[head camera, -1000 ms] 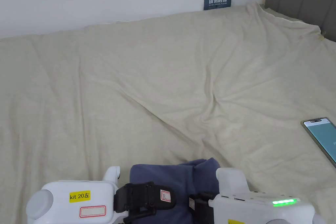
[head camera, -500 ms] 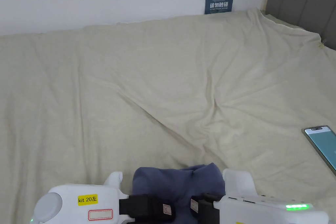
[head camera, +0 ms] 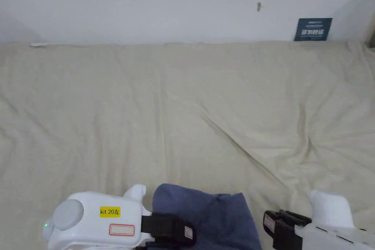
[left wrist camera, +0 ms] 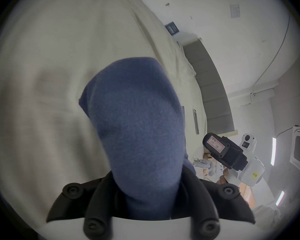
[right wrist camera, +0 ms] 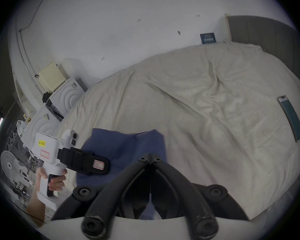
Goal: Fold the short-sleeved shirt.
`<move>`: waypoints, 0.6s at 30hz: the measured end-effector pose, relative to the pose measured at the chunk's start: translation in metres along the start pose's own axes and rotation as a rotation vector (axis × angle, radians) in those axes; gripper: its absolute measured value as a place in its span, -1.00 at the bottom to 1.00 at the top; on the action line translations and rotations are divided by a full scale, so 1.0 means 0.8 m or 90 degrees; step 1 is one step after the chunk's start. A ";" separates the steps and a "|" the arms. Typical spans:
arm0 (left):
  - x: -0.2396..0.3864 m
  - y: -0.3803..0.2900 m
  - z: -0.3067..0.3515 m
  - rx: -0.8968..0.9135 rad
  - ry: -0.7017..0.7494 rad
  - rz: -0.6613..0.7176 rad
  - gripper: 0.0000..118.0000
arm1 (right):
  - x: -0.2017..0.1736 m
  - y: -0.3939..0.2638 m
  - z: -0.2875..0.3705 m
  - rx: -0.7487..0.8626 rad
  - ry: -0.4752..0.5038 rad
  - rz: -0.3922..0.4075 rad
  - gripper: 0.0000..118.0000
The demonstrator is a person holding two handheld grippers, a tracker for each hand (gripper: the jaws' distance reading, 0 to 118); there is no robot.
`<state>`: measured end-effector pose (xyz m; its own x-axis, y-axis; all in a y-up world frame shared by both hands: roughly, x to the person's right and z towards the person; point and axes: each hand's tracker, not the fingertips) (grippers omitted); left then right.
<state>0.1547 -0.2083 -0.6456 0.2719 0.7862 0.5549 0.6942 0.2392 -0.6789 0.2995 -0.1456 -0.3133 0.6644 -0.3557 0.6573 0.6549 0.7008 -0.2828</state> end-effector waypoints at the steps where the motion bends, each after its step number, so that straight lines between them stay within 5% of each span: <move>1: -0.008 0.001 0.020 0.011 0.013 -0.002 -0.62 | -0.011 -0.002 -0.004 0.007 -0.003 0.009 -1.00; 18: -0.181 0.035 0.343 0.112 0.257 0.061 -0.62 | -0.186 -0.005 -0.099 0.028 0.034 0.079 -1.00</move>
<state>-0.0481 -0.1591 -0.8769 0.5920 0.5320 0.6053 0.5389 0.2972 -0.7882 0.2265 -0.1444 -0.4656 0.7579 -0.2963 0.5813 0.5515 0.7669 -0.3282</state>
